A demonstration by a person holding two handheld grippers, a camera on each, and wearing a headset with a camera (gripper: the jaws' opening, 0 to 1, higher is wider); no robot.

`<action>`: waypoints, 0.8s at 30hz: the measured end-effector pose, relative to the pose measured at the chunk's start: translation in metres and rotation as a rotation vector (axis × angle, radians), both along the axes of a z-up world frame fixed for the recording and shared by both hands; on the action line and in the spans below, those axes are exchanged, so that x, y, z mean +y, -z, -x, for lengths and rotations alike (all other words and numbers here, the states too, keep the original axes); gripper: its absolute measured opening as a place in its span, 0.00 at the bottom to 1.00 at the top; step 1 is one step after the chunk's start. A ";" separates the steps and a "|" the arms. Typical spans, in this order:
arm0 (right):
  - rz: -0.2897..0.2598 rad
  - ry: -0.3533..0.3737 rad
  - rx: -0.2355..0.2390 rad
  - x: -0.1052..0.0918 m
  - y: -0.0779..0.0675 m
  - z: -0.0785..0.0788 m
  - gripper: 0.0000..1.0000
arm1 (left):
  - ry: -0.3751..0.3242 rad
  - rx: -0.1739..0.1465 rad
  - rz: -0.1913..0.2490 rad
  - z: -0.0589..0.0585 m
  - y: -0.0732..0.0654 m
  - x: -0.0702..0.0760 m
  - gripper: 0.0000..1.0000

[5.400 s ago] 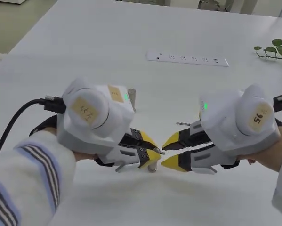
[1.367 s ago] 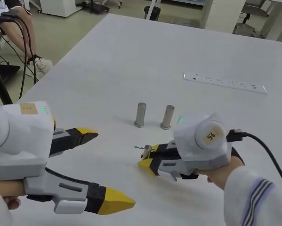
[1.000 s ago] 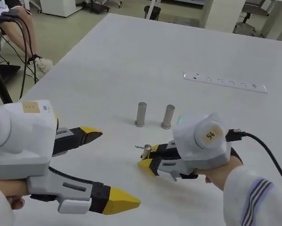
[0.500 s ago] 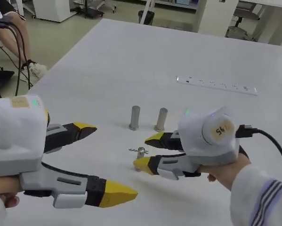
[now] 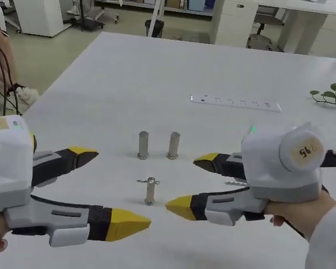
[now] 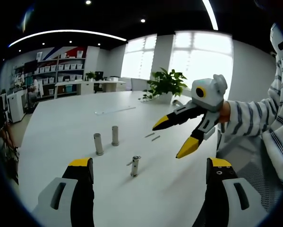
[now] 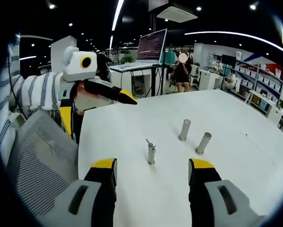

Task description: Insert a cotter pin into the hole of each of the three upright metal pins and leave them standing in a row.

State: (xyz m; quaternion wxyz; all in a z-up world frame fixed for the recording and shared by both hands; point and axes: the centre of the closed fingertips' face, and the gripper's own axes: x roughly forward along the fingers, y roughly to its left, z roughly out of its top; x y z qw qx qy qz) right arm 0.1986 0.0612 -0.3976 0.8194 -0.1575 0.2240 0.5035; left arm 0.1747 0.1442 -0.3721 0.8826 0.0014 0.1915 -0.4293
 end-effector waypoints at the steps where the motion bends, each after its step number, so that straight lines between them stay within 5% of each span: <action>1: -0.009 0.013 0.006 -0.004 -0.001 0.001 0.60 | 0.001 -0.001 -0.002 0.001 0.000 -0.001 0.99; 13: -0.096 0.191 0.041 -0.064 -0.017 0.011 0.78 | -0.039 0.033 0.002 0.014 0.004 -0.009 0.99; 24: -0.173 0.319 0.147 -0.104 -0.006 0.025 0.91 | -0.127 0.069 -0.001 0.016 0.002 -0.002 0.99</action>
